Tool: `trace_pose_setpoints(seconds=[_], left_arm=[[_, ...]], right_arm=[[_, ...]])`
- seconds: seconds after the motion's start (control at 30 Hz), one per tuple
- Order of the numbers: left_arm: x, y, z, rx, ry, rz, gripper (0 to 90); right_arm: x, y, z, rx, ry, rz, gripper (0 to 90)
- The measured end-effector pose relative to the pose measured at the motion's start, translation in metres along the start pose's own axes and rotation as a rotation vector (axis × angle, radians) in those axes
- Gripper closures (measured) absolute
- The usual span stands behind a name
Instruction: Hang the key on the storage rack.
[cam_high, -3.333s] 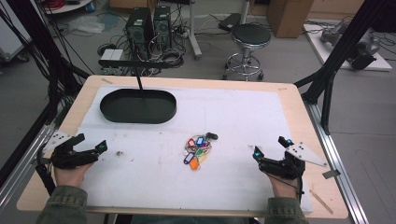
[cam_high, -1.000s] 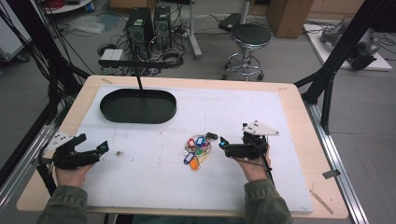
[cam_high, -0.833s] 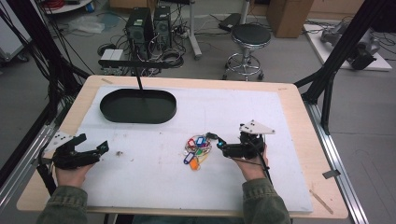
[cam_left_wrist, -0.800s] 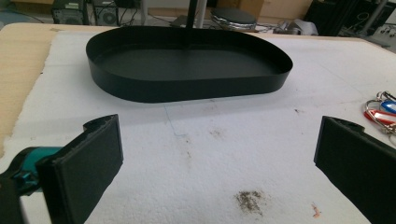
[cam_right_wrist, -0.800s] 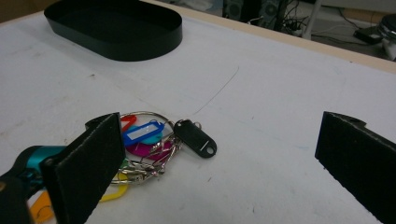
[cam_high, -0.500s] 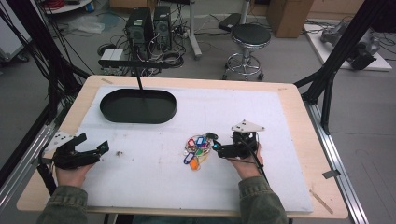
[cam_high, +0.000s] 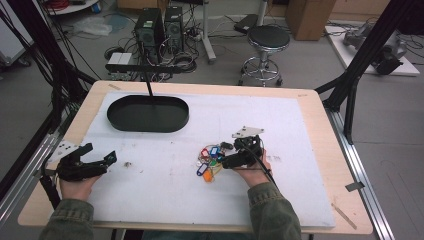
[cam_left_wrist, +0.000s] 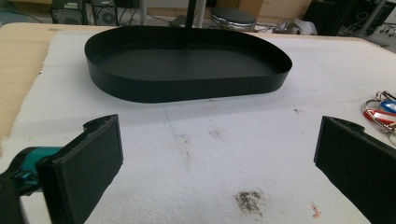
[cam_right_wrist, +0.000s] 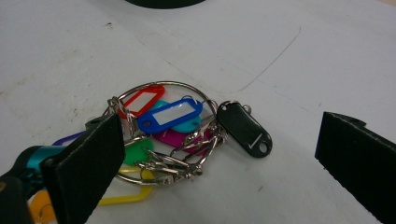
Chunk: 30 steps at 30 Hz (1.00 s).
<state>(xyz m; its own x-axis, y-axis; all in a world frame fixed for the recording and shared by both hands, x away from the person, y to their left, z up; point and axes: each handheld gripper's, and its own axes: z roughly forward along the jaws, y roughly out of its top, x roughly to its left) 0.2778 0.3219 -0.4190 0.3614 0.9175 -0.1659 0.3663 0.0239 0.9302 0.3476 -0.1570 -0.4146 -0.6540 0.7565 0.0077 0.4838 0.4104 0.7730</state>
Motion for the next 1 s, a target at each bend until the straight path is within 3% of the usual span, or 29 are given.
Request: trace_pose_setpoints(seconds=[0.37,0.4,0.5,0.53,0.57,0.6,0.7,0.8,0.9,1.0], left_arm=[[-0.001,0.0,0.001,0.005,-0.004,0.005,1.7],[-0.001,0.0,0.001,0.005,-0.005,0.004,1.7],[-0.001,0.0,0.001,0.004,-0.004,0.004,1.7],[-0.001,0.0,0.001,0.003,-0.005,0.003,1.7],[-0.001,0.0,0.001,0.003,-0.005,0.004,1.7],[0.0,0.0,0.001,0.003,-0.005,0.003,1.7],[0.0,0.0,0.001,0.003,-0.007,0.003,1.7],[0.0,0.0,0.001,0.003,-0.007,0.004,1.7],[-0.001,0.0,0.001,0.005,-0.009,0.005,1.7],[-0.001,0.0,0.001,0.003,-0.009,0.007,1.7]], right_arm=[[0.005,0.0,0.019,0.063,0.015,-0.022,0.6],[0.006,0.002,0.023,0.078,0.019,-0.021,5.3],[0.006,0.004,0.027,0.107,0.018,-0.014,5.8],[0.006,0.006,0.031,0.137,0.021,-0.001,12.2],[0.006,0.006,0.031,0.137,0.021,-0.001,12.2],[0.004,0.008,0.033,0.161,0.034,0.015,23.3],[0.003,0.01,0.034,0.165,0.041,0.024,27.9],[0.001,0.009,0.035,0.184,0.052,0.032,41.3],[-0.002,0.009,0.037,0.186,0.061,0.029,43.2],[0.0,0.009,0.037,0.183,0.078,0.016,59.9]])
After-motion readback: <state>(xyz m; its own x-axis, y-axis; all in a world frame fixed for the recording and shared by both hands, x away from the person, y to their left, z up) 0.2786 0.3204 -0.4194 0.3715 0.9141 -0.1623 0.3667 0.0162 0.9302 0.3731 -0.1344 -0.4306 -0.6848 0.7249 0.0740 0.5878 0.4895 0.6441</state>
